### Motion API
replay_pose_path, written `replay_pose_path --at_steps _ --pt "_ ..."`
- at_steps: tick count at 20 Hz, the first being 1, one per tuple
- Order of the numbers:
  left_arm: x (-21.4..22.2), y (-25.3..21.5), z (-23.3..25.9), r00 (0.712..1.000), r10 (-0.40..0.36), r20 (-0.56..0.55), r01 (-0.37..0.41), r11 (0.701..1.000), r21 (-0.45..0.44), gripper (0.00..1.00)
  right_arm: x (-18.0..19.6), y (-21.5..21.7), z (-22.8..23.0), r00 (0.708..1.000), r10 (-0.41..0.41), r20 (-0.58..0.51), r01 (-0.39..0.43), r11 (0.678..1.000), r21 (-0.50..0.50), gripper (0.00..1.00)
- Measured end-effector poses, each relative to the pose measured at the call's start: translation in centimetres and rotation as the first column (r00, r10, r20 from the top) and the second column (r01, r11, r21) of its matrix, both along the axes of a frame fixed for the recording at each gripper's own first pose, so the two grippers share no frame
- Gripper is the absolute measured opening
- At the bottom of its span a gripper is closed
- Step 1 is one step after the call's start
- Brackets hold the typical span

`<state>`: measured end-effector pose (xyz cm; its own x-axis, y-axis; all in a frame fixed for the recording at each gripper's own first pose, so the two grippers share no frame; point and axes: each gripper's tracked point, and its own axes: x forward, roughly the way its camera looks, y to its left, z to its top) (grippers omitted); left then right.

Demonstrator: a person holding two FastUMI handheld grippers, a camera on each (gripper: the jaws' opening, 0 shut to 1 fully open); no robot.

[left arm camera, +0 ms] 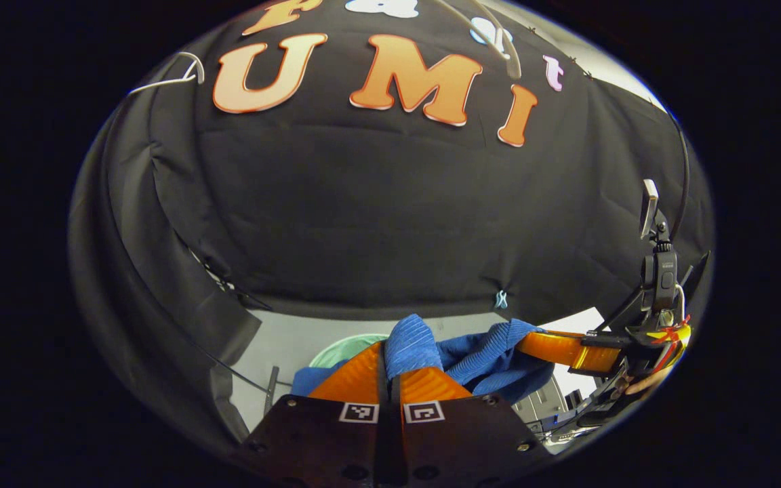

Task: Grasp the clothes on the hanger with both hands and then place them into the laundry hamper below.

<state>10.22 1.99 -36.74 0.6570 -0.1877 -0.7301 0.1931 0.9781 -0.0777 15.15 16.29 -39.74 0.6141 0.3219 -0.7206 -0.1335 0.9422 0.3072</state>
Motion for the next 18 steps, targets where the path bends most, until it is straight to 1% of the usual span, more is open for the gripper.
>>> replay_pose_path --at_steps 3,5,6,7,10,13,15,18 --pt "-1.1 0.2 -4.2 0.996 -0.004 -0.084 0.004 1.0 0.006 0.01 -1.0 -0.9 -2.9 0.998 -0.007 -0.055 0.004 0.999 -0.042 0.07" --pt "-1.7 0.0 -6.5 0.989 -0.005 -0.145 0.006 1.0 0.008 0.0 -1.6 -1.3 -5.0 0.996 -0.014 -0.088 0.008 0.998 -0.065 0.07" --pt "-1.9 -0.1 -7.3 0.985 -0.006 -0.174 0.007 1.0 0.008 0.02 -1.8 -1.5 -5.7 0.994 -0.019 -0.104 0.012 0.997 -0.072 0.07" --pt "-2.0 -0.2 -8.2 0.979 -0.008 -0.204 0.01 1.0 0.009 0.0 -1.9 -1.7 -6.6 0.992 -0.024 -0.123 0.014 0.997 -0.08 0.07" --pt "-2.2 -0.3 -9.4 0.96 -0.004 -0.281 0.01 1.0 0.021 0.01 -2.6 -2.1 -9.4 0.985 -0.027 -0.169 0.008 0.994 -0.111 0.07" --pt "-2.5 -0.1 -12.3 0.937 0.011 -0.35 0.003 0.999 0.039 0.01 -3.4 -2.0 -11.6 0.975 -0.028 -0.218 0.0 0.992 -0.13 0.08" --pt "-3.1 0.8 -14.2 0.922 0.019 -0.387 0.003 0.999 0.055 0.01 -3.8 -1.9 -13.1 0.969 -0.031 -0.246 -0.002 0.991 -0.135 0.08" --pt "-3.9 2.3 -15.8 0.906 0.033 -0.423 0.001 0.997 0.081 0.01 -3.7 -2.0 -14.2 0.964 -0.04 -0.264 0.001 0.989 -0.146 0.07"
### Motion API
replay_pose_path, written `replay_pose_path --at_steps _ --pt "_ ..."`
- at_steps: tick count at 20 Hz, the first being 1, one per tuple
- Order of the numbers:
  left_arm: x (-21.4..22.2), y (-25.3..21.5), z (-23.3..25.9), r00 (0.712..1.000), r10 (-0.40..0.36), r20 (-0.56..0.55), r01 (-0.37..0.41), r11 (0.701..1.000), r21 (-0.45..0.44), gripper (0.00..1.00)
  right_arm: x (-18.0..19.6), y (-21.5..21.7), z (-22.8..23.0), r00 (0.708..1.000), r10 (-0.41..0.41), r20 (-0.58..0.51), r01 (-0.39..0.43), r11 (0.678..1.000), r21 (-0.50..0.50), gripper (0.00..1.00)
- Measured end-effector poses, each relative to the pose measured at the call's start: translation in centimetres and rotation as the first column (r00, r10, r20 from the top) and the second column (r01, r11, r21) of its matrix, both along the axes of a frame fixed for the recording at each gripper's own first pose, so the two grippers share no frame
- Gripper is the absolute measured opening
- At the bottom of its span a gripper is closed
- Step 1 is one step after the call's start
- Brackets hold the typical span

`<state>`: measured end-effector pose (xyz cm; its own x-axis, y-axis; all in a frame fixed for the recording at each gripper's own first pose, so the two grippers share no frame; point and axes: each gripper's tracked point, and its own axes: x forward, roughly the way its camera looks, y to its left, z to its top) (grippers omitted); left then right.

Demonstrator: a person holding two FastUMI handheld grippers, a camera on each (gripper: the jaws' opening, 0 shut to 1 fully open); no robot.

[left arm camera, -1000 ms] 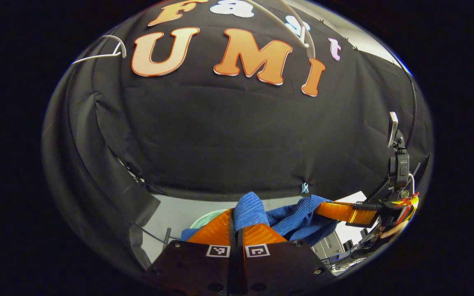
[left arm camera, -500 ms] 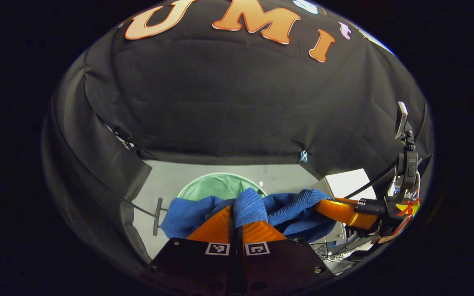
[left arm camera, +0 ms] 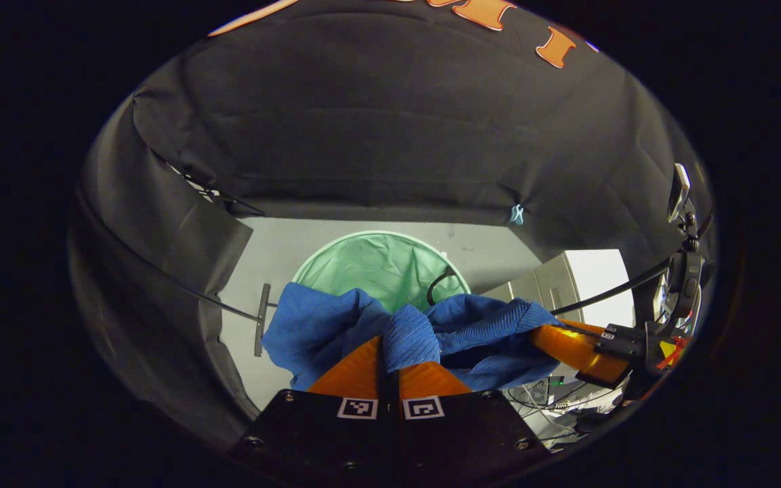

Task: Grasp the clothes on the hanger with both hands and then place them into the laundry hamper below.

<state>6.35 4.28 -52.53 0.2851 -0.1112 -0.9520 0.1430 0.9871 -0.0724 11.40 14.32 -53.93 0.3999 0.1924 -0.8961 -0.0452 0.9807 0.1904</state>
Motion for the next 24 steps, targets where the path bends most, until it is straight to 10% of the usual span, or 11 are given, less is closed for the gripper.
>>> replay_pose_path --at_steps 11,15,17,19,20,22,24 --pt "-0.9 2.6 -0.4 0.997 0.069 -0.023 -0.067 0.995 0.076 0.07 -0.7 -0.5 0.8 1.0 -0.008 -0.015 0.007 0.999 -0.038 0.15" --pt "-1.7 2.6 0.6 0.998 0.07 0.008 -0.07 0.995 0.068 0.56 -0.6 -0.2 2.6 1.0 -0.002 0.014 0.002 1.0 -0.027 0.48" --pt "-1.9 2.5 2.1 0.997 0.064 0.034 -0.066 0.996 0.065 0.82 -0.6 -1.1 3.5 0.999 0.005 0.045 -0.003 0.999 -0.047 0.42" --pt "-2.6 2.4 3.6 0.996 0.063 0.057 -0.067 0.995 0.068 0.9 -0.5 -1.1 5.1 0.996 0.016 0.084 -0.012 0.998 -0.057 0.64" --pt "-2.5 2.3 4.2 0.996 0.064 0.07 -0.068 0.995 0.066 0.96 -0.6 -1.0 6.2 0.994 0.018 0.103 -0.012 0.998 -0.063 0.58" --pt "-2.3 1.8 5.5 0.991 0.068 0.117 -0.075 0.996 0.056 0.96 -0.5 -1.6 8.0 0.989 0.012 0.146 -0.001 0.997 -0.076 0.91" --pt "-2.4 1.5 7.7 0.983 0.067 0.169 -0.078 0.995 0.061 1.0 -0.6 -2.0 9.7 0.983 0.006 0.185 0.007 0.997 -0.073 0.87"
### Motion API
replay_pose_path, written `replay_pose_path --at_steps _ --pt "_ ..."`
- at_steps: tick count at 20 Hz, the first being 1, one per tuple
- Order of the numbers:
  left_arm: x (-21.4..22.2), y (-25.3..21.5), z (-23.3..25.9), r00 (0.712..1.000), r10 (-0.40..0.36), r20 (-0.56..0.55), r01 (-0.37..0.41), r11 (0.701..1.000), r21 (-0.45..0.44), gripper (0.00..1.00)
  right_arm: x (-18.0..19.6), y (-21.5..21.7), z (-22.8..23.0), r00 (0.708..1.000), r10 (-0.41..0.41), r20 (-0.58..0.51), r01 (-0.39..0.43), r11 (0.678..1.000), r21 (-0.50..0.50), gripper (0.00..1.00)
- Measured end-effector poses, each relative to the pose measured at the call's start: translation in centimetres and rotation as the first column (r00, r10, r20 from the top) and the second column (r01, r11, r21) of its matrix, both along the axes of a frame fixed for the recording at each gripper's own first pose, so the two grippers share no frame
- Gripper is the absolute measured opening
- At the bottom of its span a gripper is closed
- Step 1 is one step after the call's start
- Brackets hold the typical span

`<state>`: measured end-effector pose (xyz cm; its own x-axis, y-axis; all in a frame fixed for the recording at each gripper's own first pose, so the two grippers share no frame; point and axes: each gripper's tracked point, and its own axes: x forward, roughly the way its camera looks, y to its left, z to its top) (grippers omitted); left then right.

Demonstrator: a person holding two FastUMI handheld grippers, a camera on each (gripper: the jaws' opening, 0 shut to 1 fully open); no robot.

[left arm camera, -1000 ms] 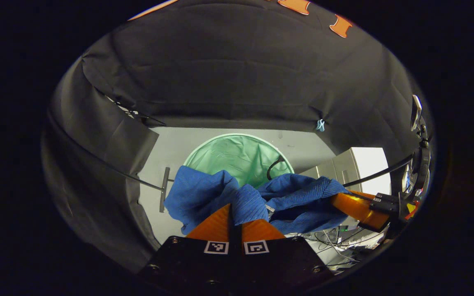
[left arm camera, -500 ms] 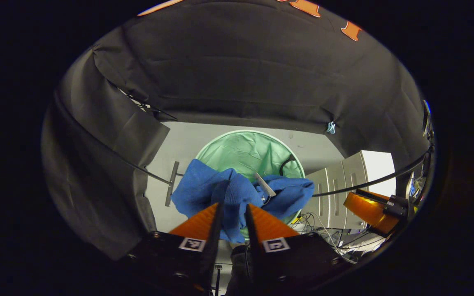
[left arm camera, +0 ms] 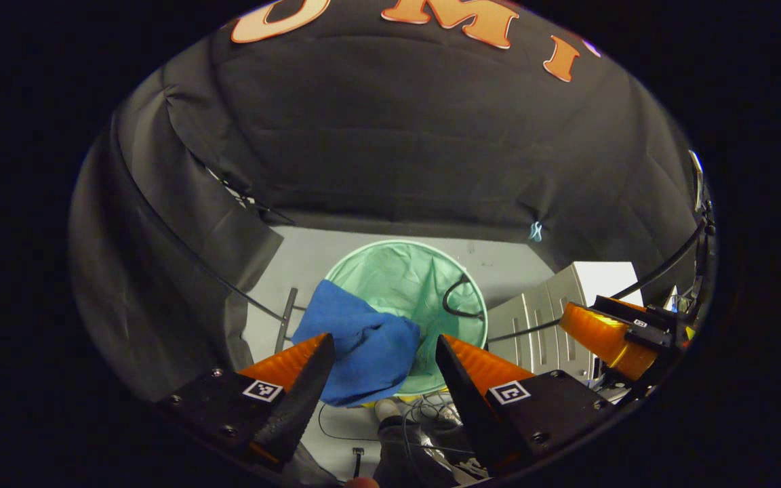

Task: Grasp the clothes on the hanger with both hands and then place them into the laundry hamper below.

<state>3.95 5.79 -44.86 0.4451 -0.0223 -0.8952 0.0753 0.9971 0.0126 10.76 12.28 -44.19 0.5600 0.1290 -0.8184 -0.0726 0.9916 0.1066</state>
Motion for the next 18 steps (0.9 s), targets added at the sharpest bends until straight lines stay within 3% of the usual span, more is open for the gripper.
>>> replay_pose_path --at_steps 1,6,10,14,18 --pt "0.0 -0.2 1.3 1.0 0.004 0.026 -0.004 1.0 0.004 0.96 -0.1 -0.1 1.1 1.0 -0.005 0.016 0.005 1.0 0.015 1.0" --pt "-1.1 -1.4 8.8 0.982 0.067 0.174 -0.064 0.998 -0.021 0.98 -1.9 -0.3 6.9 0.996 -0.057 0.075 0.045 0.986 0.161 0.99" --pt "-2.2 -3.3 13.2 0.963 0.067 0.263 -0.066 0.998 -0.013 0.98 -4.7 -1.8 9.3 0.994 -0.041 0.101 0.022 0.982 0.19 0.99" --pt "-2.7 -5.3 17.4 0.928 0.062 0.367 -0.067 0.998 0.0 0.98 -5.7 -3.9 11.9 0.984 -0.041 0.174 0.005 0.98 0.199 0.98" --pt "-4.3 -7.6 22.0 0.872 0.037 0.488 -0.047 0.999 0.007 0.97 -7.0 -5.9 14.3 0.966 -0.061 0.249 0.002 0.973 0.23 0.98"
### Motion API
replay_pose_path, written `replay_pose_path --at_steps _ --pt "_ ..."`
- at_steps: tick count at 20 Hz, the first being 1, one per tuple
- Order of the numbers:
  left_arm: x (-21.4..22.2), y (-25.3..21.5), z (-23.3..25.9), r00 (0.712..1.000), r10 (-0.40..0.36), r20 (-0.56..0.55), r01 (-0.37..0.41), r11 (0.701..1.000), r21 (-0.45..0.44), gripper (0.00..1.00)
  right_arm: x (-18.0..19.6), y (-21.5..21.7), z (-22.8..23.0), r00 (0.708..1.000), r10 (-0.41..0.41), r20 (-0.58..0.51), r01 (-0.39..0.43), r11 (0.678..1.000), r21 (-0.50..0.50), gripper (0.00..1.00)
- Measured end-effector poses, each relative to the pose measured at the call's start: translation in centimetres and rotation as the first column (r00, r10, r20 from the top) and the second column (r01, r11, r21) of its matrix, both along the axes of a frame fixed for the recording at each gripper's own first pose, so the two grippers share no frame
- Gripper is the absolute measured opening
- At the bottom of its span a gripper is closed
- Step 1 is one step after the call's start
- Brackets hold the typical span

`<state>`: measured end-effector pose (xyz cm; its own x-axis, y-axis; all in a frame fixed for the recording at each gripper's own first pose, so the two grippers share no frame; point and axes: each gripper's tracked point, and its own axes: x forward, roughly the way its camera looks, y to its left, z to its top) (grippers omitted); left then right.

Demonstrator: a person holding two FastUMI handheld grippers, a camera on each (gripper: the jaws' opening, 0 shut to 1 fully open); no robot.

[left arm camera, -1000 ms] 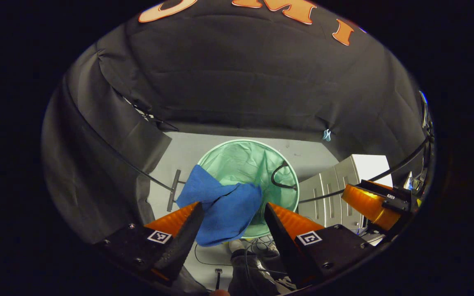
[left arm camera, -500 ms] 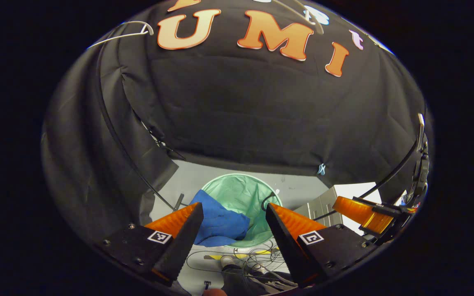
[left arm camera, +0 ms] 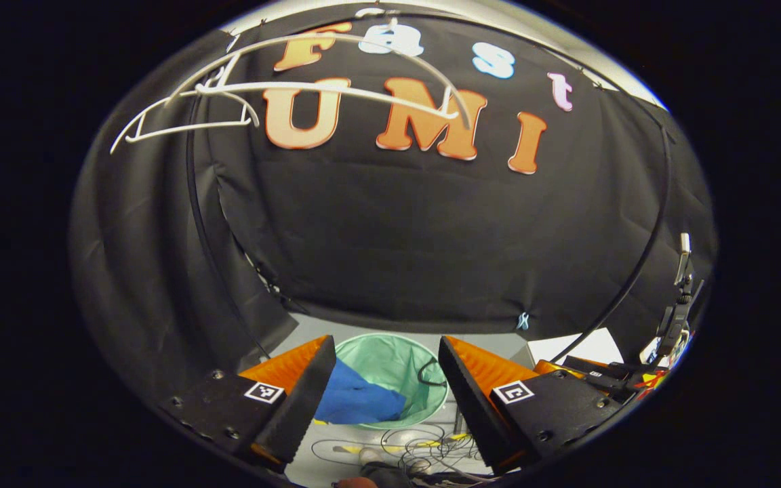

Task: Grasp the clothes on the hanger with both hands and then place them into the laundry hamper below.

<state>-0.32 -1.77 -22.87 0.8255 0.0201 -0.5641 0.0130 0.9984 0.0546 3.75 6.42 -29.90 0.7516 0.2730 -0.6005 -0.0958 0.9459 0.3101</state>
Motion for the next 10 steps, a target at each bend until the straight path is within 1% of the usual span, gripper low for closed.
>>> replay_pose_path --at_steps 2,4,6,9,10 --pt "-0.7 -0.7 1.7 0.998 0.004 0.059 -0.004 1.0 0.006 0.97 -0.7 -0.9 0.5 1.0 0.005 0.018 -0.005 1.0 -0.001 0.98" --pt "-1.3 -0.8 2.9 0.996 0.007 0.087 -0.006 1.0 -0.012 0.96 -1.2 -1.8 0.8 0.999 0.0 0.036 0.0 1.0 -0.021 0.98" --pt "-1.3 -0.5 4.0 0.993 -0.013 0.115 0.015 1.0 -0.015 0.96 -1.5 -2.4 2.5 0.995 -0.004 0.097 0.009 0.999 -0.051 0.98" --pt "-1.7 -0.3 7.0 0.982 -0.068 0.176 0.068 0.998 0.004 0.96 -2.5 -2.8 5.3 0.985 -0.04 0.168 0.052 0.996 -0.068 0.98" --pt "-1.8 0.3 7.8 0.977 -0.079 0.198 0.079 0.997 0.009 0.96 -2.9 -2.9 6.4 0.979 -0.036 0.202 0.058 0.993 -0.102 0.98"
